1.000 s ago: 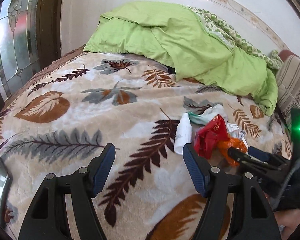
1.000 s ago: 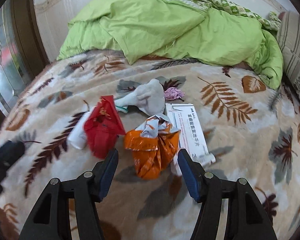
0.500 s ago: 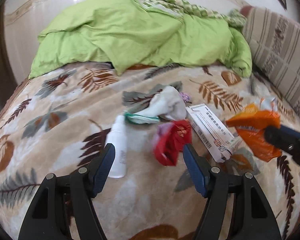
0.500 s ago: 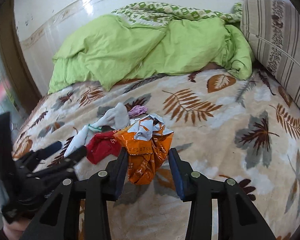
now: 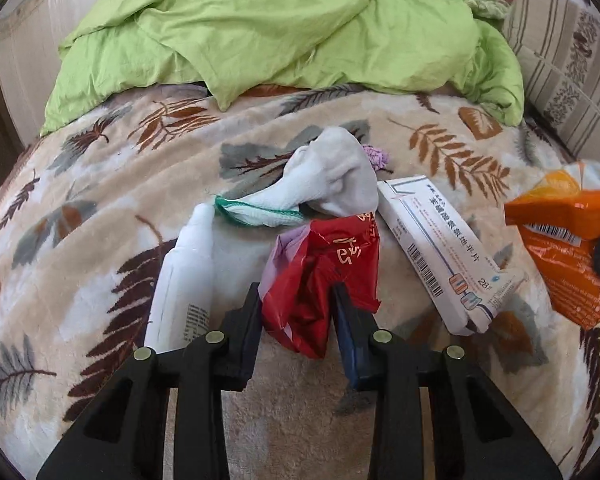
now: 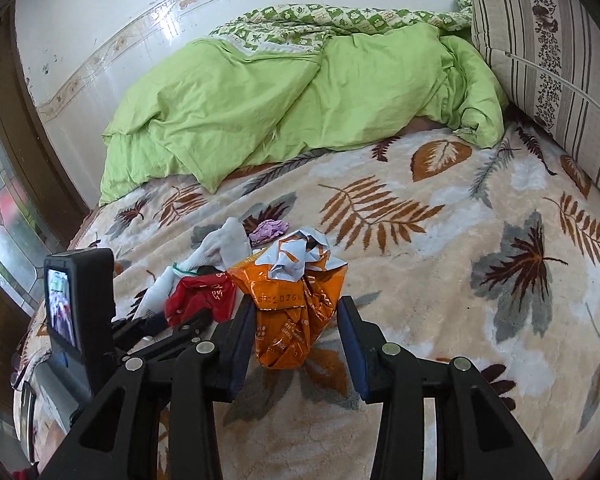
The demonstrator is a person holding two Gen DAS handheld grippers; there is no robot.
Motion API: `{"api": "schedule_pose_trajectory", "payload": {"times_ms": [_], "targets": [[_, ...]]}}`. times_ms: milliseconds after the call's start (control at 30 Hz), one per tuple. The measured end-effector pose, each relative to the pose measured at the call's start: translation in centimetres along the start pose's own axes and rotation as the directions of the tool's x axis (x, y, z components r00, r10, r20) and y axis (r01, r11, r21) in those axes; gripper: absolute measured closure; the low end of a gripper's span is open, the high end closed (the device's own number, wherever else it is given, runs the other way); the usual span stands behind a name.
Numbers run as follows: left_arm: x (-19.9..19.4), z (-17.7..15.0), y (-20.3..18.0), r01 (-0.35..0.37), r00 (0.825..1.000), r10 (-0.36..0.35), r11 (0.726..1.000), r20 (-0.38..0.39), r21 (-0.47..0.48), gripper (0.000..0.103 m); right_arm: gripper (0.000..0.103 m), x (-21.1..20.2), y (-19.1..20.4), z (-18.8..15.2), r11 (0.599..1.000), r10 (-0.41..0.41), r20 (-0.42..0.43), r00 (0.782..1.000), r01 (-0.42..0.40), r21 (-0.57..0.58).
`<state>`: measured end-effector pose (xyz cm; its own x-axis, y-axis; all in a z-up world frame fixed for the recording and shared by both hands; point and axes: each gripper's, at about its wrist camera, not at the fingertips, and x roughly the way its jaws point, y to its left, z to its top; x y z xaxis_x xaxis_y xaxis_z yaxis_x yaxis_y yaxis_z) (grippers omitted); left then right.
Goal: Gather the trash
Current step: 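Grasp the red bag with the left gripper while the right grasps the orange wrapper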
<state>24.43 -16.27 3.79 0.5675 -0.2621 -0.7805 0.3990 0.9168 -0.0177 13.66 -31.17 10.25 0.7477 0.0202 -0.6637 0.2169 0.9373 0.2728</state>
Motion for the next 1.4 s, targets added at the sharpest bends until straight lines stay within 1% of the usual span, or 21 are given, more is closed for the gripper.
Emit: {"api": "schedule_pose_trajectory", "payload": {"times_ms": [167,267,333,433,467,533,567,700,800,900,1033,1200,1400], "targets": [[-2.2,-0.3,0.3,0.019,0.999,-0.017,0.999,0.05,-0.049,0.071,0.059,-0.7,0.0,-0.1,1.0,0.004,0.009,1.0,-0.004,0.003],[-4.5,-0.8,-0.1,0.002,0.995,0.003,0.999,0.103,-0.05,0.071,0.059,-1.3,0.3,-0.3,1.0,0.008,0.022,1.0,-0.008,-0.006],[-6.0,-1.3,-0.1,0.003,0.992,0.005,0.998,0.128,-0.064,0.071,0.059,-2.0,0.5,-0.7,1.0,0.015,0.026,1.0,-0.014,-0.021],[-8.6,-2.4,-0.1,-0.018,0.988,0.029,0.997,0.151,-0.071,0.071,0.059,-3.3,0.7,-1.4,0.999,0.024,0.04,0.999,-0.023,-0.032],[-9.7,-2.9,-0.3,-0.043,0.985,0.053,0.997,0.167,-0.063,0.071,0.059,-3.7,0.7,-1.6,0.999,0.027,0.042,0.999,-0.026,-0.033],[-11.5,-3.7,-0.5,-0.07,0.978,0.078,0.996,0.196,-0.047,0.071,0.059,-5.0,0.6,-2.6,0.999,0.036,0.05,0.998,-0.034,-0.036],[-12.2,-4.0,-0.5,-0.074,0.975,0.082,0.996,0.204,-0.049,0.071,0.059,-5.4,0.6,-3.1,0.999,0.037,0.051,0.998,-0.035,-0.039],[-15.0,-6.3,-0.6,-0.054,0.979,0.065,0.997,0.195,-0.061,0.071,0.059,-7.2,0.6,-5.5,0.997,0.036,0.039,0.999,-0.033,-0.067],[-16.9,-8.2,-1.0,-0.074,0.976,0.083,0.996,0.2,-0.053,0.071,0.059,-8.5,0.6,-6.5,0.996,0.037,0.047,0.998,-0.033,-0.078],[-18.5,-10.4,-1.3,-0.07,0.978,0.082,0.995,0.19,-0.07,0.071,0.059,-10.0,0.8,-7.6,0.994,0.037,0.055,0.998,-0.031,-0.102],[-20.2,-12.8,-1.6,-0.085,0.975,0.1,0.993,0.2,-0.078,0.071,0.059,-11.3,1.1,-9.4,0.991,0.054,0.037,0.998,-0.049,-0.126],[-19.9,-13.6,-0.9,-0.081,0.977,0.103,0.989,0.185,-0.128,0.071,0.059,-11.7,1.7,-10.4,0.987,0.053,0.029,0.998,-0.048,-0.152],[-18.9,-13.6,-0.5,-0.113,0.975,0.135,0.985,0.178,-0.129,0.071,0.059,-10.9,2.1,-10.4,0.986,0.041,0.026,0.999,-0.036,-0.164]]}}
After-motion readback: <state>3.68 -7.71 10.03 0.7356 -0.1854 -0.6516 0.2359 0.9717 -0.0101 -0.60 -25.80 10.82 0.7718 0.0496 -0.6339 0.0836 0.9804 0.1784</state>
